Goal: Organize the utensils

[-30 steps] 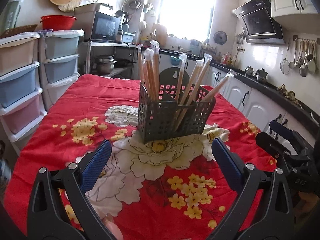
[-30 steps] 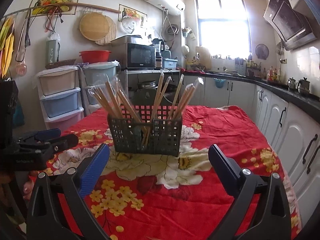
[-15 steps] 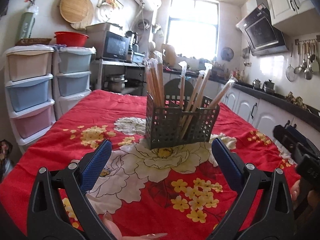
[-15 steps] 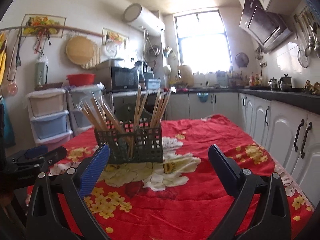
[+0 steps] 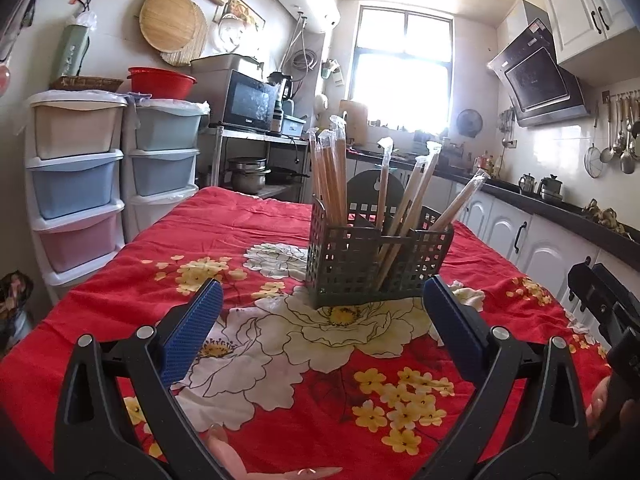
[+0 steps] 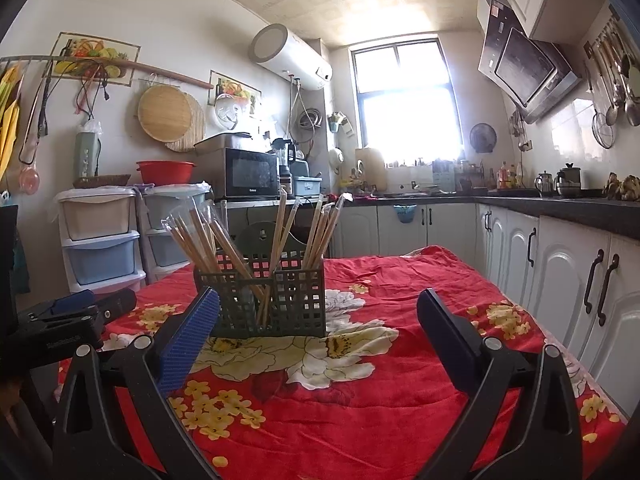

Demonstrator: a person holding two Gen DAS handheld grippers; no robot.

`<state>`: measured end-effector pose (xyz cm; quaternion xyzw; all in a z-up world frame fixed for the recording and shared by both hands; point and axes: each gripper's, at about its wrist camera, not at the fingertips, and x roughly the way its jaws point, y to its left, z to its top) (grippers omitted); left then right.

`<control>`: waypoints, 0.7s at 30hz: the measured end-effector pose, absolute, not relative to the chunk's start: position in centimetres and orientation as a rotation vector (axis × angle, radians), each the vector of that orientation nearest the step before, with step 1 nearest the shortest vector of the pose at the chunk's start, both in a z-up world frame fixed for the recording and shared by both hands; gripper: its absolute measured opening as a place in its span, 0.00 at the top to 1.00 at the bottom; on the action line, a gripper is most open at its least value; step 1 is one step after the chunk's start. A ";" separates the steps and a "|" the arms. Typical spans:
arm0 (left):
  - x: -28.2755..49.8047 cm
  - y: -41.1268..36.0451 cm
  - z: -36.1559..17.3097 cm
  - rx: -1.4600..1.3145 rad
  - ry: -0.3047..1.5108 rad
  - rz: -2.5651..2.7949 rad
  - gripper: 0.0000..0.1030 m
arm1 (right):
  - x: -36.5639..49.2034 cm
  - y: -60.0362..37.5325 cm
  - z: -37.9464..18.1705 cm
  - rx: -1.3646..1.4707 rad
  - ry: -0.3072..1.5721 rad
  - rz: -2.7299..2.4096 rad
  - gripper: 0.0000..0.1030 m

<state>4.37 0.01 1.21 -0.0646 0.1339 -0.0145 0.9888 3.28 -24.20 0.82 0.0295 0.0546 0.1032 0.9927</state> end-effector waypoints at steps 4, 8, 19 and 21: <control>4.4 0.0 1.2 -0.131 0.268 -0.032 0.10 | 3.4 -24.3 0.7 0.065 0.113 0.204 0.06; 4.5 0.0 1.2 -0.132 0.269 -0.032 0.10 | 3.4 -24.3 0.7 0.065 0.112 0.204 0.06; 4.4 0.0 1.2 -0.131 0.269 -0.030 0.10 | 3.5 -24.3 0.6 0.064 0.112 0.202 0.06; 4.4 0.1 1.2 -0.132 0.268 -0.032 0.10 | 3.5 -24.3 0.6 0.064 0.113 0.203 0.06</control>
